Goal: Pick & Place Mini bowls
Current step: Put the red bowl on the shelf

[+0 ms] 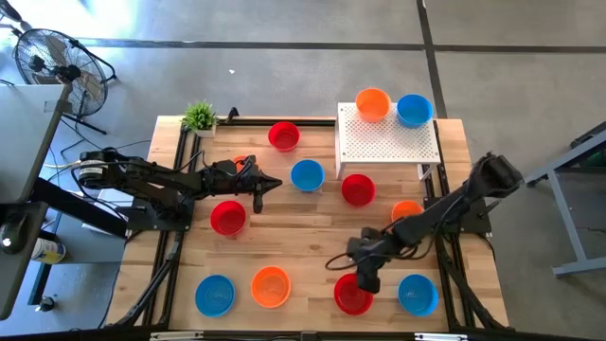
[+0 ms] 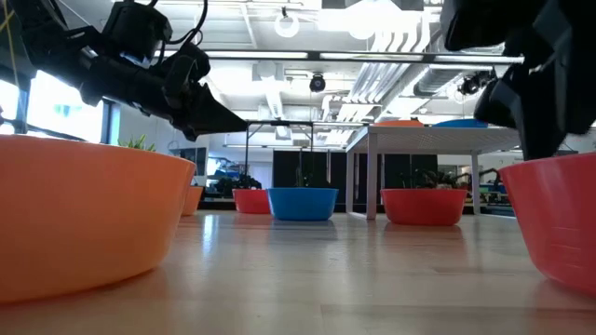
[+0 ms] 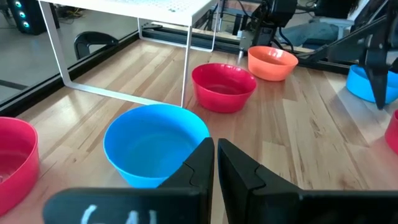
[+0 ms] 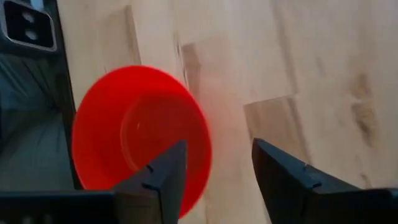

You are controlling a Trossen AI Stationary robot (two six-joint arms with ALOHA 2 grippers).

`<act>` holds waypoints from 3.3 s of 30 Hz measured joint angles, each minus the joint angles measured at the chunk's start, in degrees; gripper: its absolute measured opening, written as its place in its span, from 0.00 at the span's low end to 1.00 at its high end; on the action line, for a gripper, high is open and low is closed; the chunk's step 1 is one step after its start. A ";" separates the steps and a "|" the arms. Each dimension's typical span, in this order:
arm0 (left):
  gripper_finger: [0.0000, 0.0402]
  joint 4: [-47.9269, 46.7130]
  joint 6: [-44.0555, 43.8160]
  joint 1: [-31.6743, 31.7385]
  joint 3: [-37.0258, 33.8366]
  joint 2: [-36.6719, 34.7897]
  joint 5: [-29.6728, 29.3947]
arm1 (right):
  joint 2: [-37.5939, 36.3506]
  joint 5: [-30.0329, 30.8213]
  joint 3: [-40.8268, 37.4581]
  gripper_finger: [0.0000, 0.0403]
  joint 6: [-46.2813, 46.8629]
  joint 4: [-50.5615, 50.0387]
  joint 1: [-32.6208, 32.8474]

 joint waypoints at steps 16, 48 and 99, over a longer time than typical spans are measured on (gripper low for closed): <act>0.05 -1.87 -0.02 0.00 0.00 0.02 0.00 | 5.72 -1.71 1.30 0.02 1.83 -0.63 -2.05; 0.05 -3.18 0.00 0.02 -0.02 0.02 0.20 | -21.26 17.08 -12.17 0.36 2.34 -12.76 -11.79; 0.05 -3.05 0.00 0.04 -0.02 0.02 0.17 | -3.29 4.98 -7.44 0.08 -32.65 -1.46 -11.00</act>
